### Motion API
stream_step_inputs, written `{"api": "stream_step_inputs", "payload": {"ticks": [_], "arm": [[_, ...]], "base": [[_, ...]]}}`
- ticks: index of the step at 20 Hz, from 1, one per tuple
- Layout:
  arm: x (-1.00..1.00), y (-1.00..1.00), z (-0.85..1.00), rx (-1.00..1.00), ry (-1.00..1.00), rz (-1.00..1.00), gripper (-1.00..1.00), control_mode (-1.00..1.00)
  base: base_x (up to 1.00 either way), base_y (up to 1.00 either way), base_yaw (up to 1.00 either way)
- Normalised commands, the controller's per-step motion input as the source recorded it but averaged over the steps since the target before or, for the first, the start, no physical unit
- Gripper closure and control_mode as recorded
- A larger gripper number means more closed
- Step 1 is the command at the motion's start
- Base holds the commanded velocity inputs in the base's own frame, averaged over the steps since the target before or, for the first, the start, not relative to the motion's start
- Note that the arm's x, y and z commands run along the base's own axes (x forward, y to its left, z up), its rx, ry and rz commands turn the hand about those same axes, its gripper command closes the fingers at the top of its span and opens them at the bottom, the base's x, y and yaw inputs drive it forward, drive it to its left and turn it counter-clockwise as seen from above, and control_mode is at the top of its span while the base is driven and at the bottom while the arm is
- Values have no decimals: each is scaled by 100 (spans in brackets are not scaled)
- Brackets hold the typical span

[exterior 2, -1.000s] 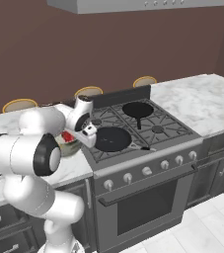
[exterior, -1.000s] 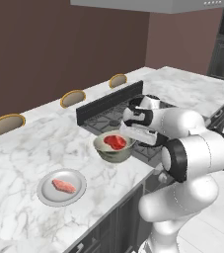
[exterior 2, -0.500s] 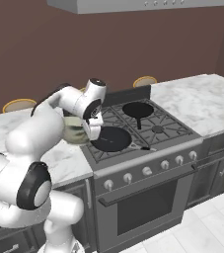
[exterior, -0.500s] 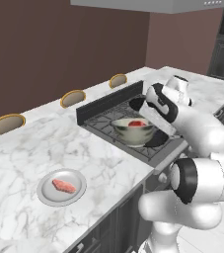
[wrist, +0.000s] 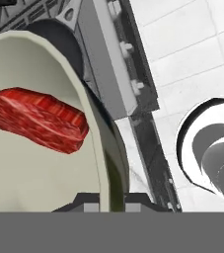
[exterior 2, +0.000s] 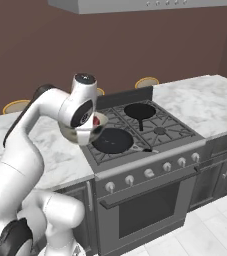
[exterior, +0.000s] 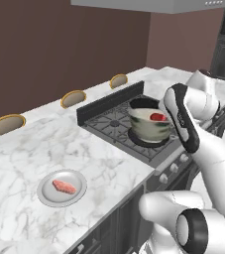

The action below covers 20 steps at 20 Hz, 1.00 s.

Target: Place one of the steaks on the plate and the other in the bowl. Then place the bowl in the fridge.

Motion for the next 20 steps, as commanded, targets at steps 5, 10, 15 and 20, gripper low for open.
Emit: {"api": "stream_step_inputs", "payload": {"ticks": [5,10,15,20], "arm": [[-46,-23,3,-26,-13,11,100,-100],[-34,-23,30,-23,0,28,100,-100],[-17,-55,-1,-4,-2,48,100,-100],[-37,-43,-17,17,-10,43,100,-100]], "base": [[0,0,0],[0,0,0],[0,0,0],[0,0,0]]}}
